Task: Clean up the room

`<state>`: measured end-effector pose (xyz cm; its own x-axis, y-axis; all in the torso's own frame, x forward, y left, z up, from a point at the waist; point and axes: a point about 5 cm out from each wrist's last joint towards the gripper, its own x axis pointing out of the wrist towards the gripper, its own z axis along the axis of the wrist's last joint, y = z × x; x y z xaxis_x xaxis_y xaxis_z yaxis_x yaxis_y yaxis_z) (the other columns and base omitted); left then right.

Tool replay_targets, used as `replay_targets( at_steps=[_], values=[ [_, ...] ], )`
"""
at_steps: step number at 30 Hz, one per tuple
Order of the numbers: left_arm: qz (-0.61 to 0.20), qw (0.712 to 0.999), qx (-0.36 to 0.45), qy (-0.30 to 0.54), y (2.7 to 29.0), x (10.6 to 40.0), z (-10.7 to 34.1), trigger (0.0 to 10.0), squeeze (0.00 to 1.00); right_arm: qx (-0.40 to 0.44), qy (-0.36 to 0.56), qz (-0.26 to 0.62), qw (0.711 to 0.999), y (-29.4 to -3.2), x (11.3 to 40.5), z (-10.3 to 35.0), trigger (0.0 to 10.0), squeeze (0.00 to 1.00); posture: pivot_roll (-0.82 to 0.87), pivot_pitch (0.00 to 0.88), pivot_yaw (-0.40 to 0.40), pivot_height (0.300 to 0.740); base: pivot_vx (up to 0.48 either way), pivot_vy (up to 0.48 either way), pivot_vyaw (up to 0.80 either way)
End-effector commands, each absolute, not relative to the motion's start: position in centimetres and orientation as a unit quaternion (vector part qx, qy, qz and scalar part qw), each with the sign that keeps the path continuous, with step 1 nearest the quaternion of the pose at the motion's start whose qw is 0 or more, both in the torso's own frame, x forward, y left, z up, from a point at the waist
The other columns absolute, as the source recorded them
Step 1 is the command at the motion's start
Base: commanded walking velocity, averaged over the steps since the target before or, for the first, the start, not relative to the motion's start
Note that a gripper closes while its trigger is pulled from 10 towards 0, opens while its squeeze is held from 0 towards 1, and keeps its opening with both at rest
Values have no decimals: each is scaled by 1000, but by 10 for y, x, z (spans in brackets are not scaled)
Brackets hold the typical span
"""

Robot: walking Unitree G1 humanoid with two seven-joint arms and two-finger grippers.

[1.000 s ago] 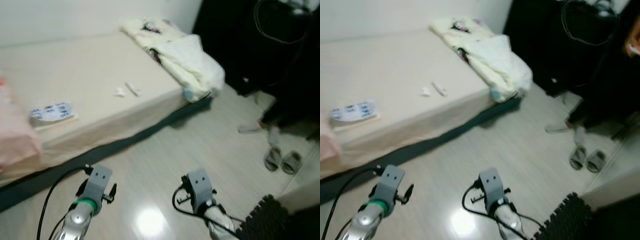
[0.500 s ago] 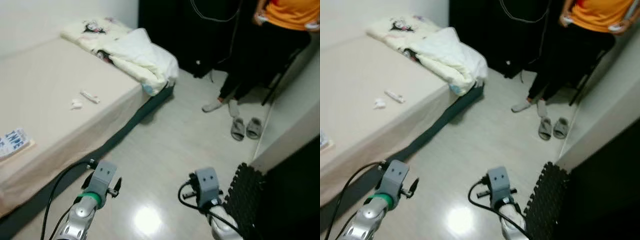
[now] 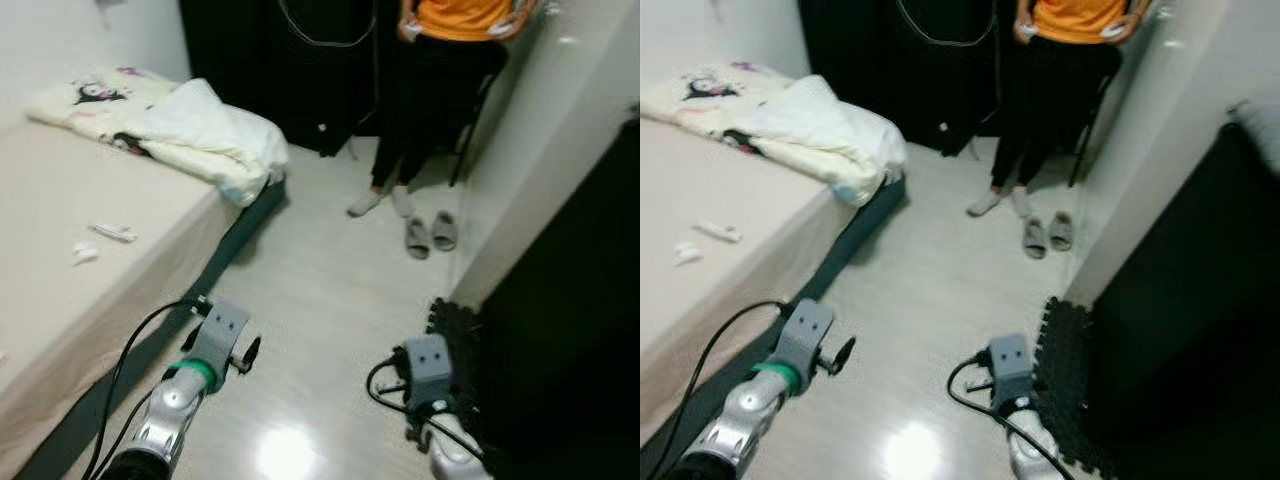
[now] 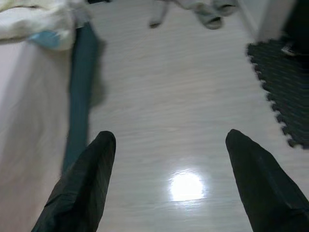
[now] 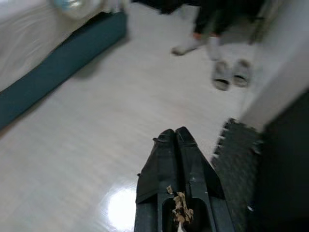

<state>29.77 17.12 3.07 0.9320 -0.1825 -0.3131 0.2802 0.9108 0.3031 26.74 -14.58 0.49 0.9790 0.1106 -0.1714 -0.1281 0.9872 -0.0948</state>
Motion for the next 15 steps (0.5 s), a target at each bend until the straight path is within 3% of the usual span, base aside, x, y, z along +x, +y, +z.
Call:
replay_targets(
  at_steps=[1, 15],
  values=[
    [-125, 964, 171, 158, 171, 292, 22, 10000, 0, -47, 95, 59, 993, -144, 264, 0, 10000, 0, 37, 0, 57, 740, 0, 0, -800],
    [-152, 970, 146, 118, 149, 310, 42, 10000, 0, -48, 58, 72, 995, -127, 283, 19, 10000, 0, 16, 22, 12, 740, 0, 0, -800]
  ],
)
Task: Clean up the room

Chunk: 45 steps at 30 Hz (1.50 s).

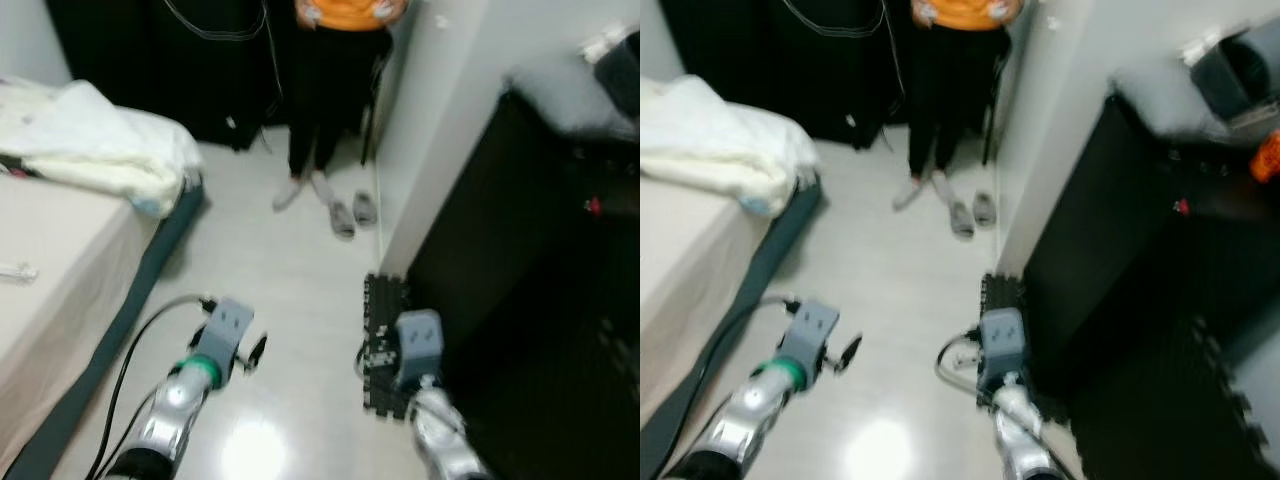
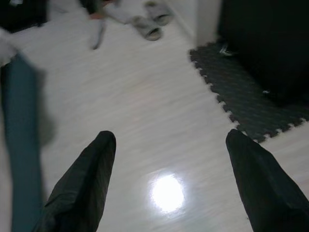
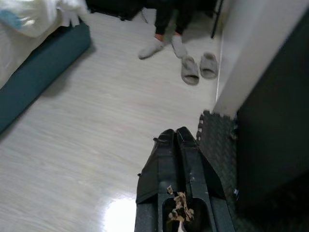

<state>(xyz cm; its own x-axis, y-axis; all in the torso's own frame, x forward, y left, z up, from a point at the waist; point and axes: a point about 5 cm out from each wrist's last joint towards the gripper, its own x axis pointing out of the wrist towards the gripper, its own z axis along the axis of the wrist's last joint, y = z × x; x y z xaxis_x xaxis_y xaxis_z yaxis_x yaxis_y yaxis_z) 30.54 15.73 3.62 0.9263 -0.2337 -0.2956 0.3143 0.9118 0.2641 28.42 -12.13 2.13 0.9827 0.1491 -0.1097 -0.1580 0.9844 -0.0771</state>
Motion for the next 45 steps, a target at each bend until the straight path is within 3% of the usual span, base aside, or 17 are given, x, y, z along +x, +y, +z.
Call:
replay_targets(
  at_steps=[1, 11, 38, 45],
  values=[
    [-150, 971, 145, 113, 148, 312, 44, 10000, 0, -50, 54, 83, 994, -124, 284, 21, 10000, 0, 22, 23, 0, 740, 0, 0, -800],
    [-140, 974, 141, 105, 149, 308, 43, 10000, 0, -46, 48, 91, 994, -122, 286, 24, 10000, 0, 32, 33, -18, 740, 0, 0, -800],
    [-129, 974, 151, 109, 148, 302, 35, 10000, 0, -52, 46, 124, 990, -118, 281, 22, 10000, 0, 27, 40, -27, 740, 413, 138, 170],
    [-135, 974, 147, 106, 141, 306, 38, 10000, 0, -53, 47, 118, 990, -121, 280, 21, 10000, 0, 27, 40, -27, 740, 35, 0, 0]
  ],
)
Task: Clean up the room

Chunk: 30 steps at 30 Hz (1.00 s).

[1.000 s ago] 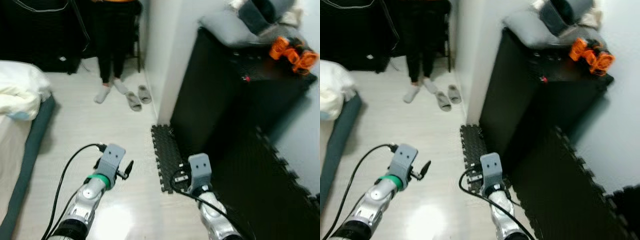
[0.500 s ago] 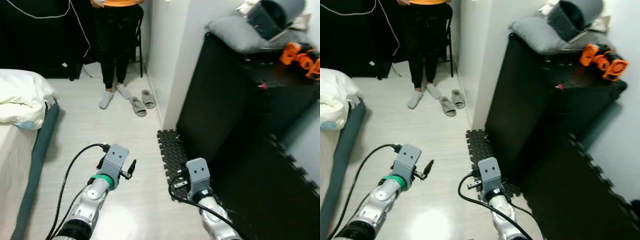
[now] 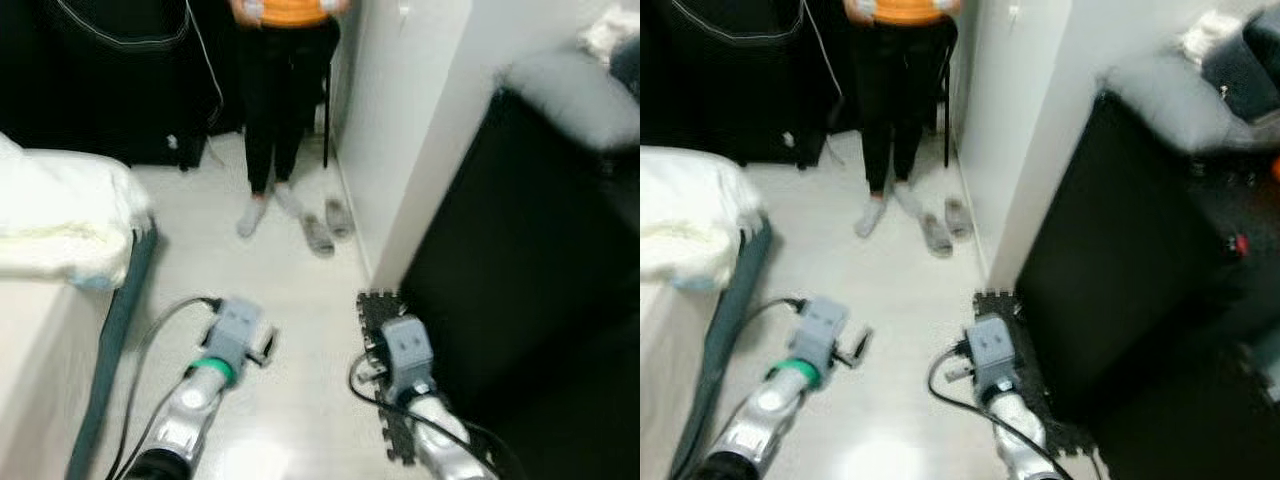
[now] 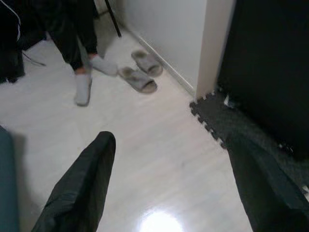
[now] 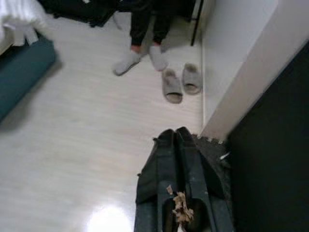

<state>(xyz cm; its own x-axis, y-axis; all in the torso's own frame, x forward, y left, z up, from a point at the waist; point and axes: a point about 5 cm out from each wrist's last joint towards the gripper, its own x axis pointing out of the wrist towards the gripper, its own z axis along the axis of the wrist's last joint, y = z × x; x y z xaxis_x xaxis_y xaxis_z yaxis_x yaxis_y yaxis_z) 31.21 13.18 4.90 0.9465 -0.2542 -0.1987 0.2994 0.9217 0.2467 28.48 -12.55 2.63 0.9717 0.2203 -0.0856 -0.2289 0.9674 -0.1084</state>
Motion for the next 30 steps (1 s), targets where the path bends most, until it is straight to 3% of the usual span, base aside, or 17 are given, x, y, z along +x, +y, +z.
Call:
replay_targets(
  at_steps=[1, 8, 30],
  values=[
    [-135, 974, 147, 106, 141, 306, 38, 10000, 0, -53, 47, 118, 990, -121, 280, 21, 10000, 0, 27, 40, -27, 740, 0, 0, 0],
    [-124, 974, 158, 101, 144, 309, 41, 10000, 0, -53, 48, 119, 990, -120, 280, 21, 10000, 0, 24, 42, -25, 740, 283, 0, 0],
    [-114, 973, 171, 101, 149, 311, 41, 10000, 0, -53, 53, 113, 991, -124, 279, 19, 10000, 0, 21, 36, -21, 740, 472, 0, 0]
  ],
)
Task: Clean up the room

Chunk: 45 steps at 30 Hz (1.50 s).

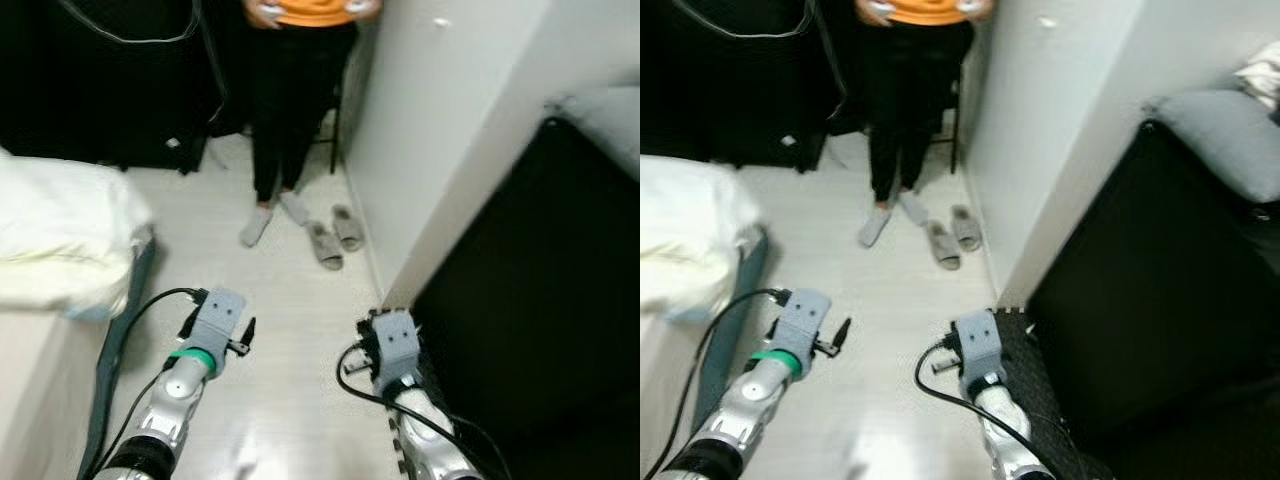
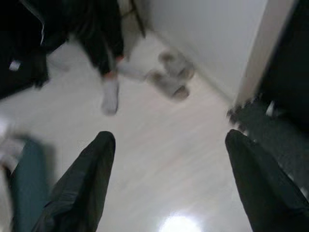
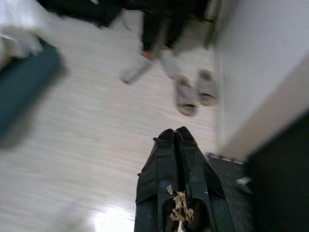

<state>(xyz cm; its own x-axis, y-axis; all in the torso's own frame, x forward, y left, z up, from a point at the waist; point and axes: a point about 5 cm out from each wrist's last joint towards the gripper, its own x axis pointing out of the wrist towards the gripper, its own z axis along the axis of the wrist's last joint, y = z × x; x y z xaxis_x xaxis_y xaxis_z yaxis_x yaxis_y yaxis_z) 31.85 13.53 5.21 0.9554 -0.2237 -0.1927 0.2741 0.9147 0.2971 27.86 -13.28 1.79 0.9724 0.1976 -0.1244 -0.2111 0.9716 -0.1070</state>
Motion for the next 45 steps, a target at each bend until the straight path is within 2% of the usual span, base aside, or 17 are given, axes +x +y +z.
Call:
replay_targets(
  at_steps=[1, 36, 45],
  values=[
    [-114, 973, 171, 101, 149, 311, 41, 10000, 0, -54, 53, 113, 991, -125, 279, 19, 10000, 0, 21, 36, -21, 740, 472, 0, 0],
    [-124, 971, 181, 98, 145, 311, 41, 10000, 0, -53, 59, 101, 992, -128, 278, 17, 10000, 0, 15, 50, -20, 740, 469, 0, 0],
    [-123, 971, 179, 98, 144, 312, 41, 10000, 0, -53, 60, 99, 992, -129, 278, 17, 10000, 0, 10, 54, -21, 740, 338, -337, 0]
  ],
)
